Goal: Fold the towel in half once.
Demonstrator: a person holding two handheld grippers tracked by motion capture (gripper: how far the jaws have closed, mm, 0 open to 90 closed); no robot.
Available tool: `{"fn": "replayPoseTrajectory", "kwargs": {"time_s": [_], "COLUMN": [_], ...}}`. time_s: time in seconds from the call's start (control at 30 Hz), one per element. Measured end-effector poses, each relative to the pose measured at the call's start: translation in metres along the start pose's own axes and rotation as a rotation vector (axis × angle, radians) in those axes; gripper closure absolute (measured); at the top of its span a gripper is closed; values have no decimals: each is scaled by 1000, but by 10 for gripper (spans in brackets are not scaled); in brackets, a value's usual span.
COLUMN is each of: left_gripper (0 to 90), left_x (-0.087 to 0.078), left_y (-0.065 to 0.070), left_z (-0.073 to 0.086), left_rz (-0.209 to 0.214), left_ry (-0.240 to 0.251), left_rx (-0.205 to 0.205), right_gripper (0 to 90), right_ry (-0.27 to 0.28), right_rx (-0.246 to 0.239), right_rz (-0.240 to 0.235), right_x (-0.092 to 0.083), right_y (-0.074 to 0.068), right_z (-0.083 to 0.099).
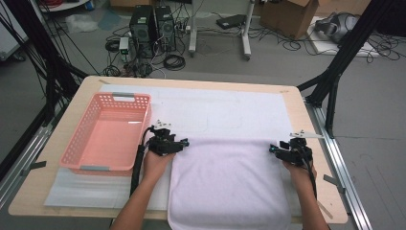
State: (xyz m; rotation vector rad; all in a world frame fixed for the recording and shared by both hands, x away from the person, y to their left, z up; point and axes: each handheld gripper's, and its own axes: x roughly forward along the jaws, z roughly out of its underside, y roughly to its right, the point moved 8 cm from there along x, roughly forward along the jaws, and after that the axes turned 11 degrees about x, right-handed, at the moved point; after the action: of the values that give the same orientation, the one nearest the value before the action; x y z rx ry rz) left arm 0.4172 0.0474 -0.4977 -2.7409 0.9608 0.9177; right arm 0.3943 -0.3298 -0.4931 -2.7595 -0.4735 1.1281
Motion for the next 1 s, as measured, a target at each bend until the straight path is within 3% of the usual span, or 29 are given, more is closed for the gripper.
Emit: {"fn": "replayPoseTrajectory", "kwargs": {"time_s": [0.1,0.17,0.27,0.33,0.37,0.5,0.6,0.8,0.9,1.0], "left_gripper": [468,585,783,820,827,839,840,840,840,839], "left_x": [1,1,2,2,2,-2,-2,4,12,20], "left_y": [2,3,7,7,6,-1,-4,-17,-26,-34], "left_z": [0,1,2,2,2,-10,-24,-56,-62,-67], "left_rz": [-9,-8,23,33,37,-15,-42,-71,-76,-77], "left_ry": [-13,-21,-30,-30,-26,43,58,145,158,137], "left_rx": [40,57,69,43,25,13,43,15,4,-1], "right_gripper": [505,550,684,832,845,863,865,865,865,864], "right_ry": [-45,-40,-50,-61,-66,-49,0,94,124,129], "right_rx": [-18,-18,-15,-9,-3,-27,-17,-13,-12,-18], "right_rz": [22,34,22,-18,-24,-14,-19,-24,-23,-24], "right_x": [9,9,7,6,6,5,4,4,8,15], "right_y": [-1,-1,-4,-6,-7,-5,0,5,7,8], "right_z": [1,1,2,3,4,1,-8,-40,-54,-65]}}
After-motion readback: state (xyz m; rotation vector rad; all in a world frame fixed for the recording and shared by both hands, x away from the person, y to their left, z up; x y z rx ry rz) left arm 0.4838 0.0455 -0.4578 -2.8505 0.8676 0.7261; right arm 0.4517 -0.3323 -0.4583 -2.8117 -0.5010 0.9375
